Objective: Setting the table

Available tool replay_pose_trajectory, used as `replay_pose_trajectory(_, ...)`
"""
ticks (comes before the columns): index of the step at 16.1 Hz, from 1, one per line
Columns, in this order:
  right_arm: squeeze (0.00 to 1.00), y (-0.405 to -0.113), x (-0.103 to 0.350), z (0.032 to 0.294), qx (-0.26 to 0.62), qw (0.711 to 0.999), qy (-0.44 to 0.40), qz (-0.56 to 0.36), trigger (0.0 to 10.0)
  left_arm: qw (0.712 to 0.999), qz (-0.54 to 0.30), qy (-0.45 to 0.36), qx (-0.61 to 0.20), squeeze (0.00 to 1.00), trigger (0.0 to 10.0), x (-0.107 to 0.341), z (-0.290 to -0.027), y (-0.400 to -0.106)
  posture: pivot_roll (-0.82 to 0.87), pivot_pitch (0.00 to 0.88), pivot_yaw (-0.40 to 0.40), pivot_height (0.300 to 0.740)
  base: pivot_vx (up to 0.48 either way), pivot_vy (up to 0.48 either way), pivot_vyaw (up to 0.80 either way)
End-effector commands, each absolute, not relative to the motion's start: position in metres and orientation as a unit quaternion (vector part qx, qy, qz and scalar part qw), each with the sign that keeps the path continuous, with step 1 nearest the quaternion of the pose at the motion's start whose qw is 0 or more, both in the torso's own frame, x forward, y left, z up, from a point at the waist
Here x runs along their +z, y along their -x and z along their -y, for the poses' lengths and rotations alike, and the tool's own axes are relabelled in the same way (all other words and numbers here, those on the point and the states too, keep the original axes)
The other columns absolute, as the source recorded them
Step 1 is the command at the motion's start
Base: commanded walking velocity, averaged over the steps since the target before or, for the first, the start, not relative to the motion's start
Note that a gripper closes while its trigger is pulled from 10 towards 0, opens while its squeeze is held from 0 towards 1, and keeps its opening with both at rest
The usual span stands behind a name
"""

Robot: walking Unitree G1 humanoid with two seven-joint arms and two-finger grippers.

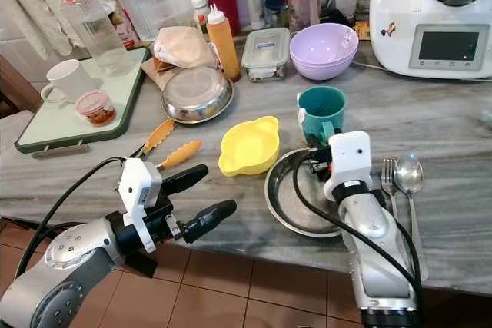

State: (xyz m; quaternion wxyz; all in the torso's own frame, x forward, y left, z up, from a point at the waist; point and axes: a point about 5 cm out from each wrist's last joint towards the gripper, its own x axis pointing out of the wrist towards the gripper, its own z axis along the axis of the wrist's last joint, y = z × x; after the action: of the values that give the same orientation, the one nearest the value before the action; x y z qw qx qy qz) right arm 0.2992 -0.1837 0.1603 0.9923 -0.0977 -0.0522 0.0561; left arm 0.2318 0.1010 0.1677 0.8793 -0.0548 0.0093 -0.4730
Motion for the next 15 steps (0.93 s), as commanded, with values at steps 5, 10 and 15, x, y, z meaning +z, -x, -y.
replay_pose_trajectory(5, 1.00, -0.295, 0.174, 0.178, 0.063, 0.988, 0.108, 0.086, 10.0, 0.882, -0.015, 0.051, -0.468, 0.00, 10.0, 0.165, -0.106, -0.233, -0.31, 0.130, 0.215, 0.740, 0.000, 0.000, 0.00)
replay_pose_trajectory(10, 1.00, -0.286, 0.178, 0.171, 0.047, 0.985, 0.125, 0.112, 10.0, 0.883, -0.016, 0.053, -0.466, 0.00, 10.0, 0.162, -0.107, -0.234, -0.31, 0.122, 0.213, 0.740, 0.000, 0.000, 0.00)
replay_pose_trajectory(15, 1.00, -0.270, 0.191, 0.159, 0.069, 0.976, 0.137, 0.155, 10.0, 0.894, -0.013, 0.065, -0.442, 0.00, 10.0, 0.154, -0.110, -0.240, -0.32, 0.120, 0.210, 0.740, 0.000, 0.000, 0.00)
